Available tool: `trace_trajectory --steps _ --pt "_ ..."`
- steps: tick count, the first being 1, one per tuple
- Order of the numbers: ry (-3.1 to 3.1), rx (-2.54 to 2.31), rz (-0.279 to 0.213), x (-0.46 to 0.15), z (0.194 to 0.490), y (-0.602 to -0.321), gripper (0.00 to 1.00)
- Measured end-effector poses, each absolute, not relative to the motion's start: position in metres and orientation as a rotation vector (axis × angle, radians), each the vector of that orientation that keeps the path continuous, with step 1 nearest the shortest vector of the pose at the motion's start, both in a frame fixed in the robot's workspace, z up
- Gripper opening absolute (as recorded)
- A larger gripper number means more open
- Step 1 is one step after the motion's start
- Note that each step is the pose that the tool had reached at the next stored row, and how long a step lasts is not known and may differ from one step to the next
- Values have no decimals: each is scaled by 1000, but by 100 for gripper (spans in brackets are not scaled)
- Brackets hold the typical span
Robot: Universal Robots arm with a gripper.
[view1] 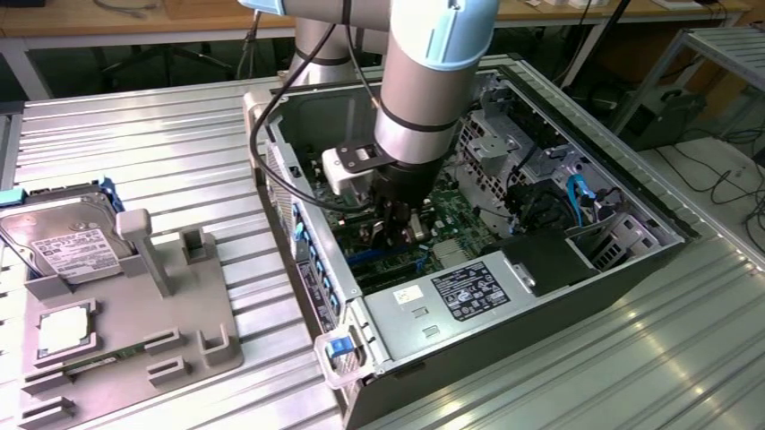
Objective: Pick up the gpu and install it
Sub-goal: 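Insert the gpu into the slot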
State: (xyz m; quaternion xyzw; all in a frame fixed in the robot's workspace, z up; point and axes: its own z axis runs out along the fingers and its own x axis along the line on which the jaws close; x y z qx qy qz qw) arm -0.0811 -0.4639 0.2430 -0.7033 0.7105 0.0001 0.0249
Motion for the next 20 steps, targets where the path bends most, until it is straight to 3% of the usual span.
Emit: trace_trajectory --steps 20 --pt "2199 -2177 14 -81 231 -464 28"
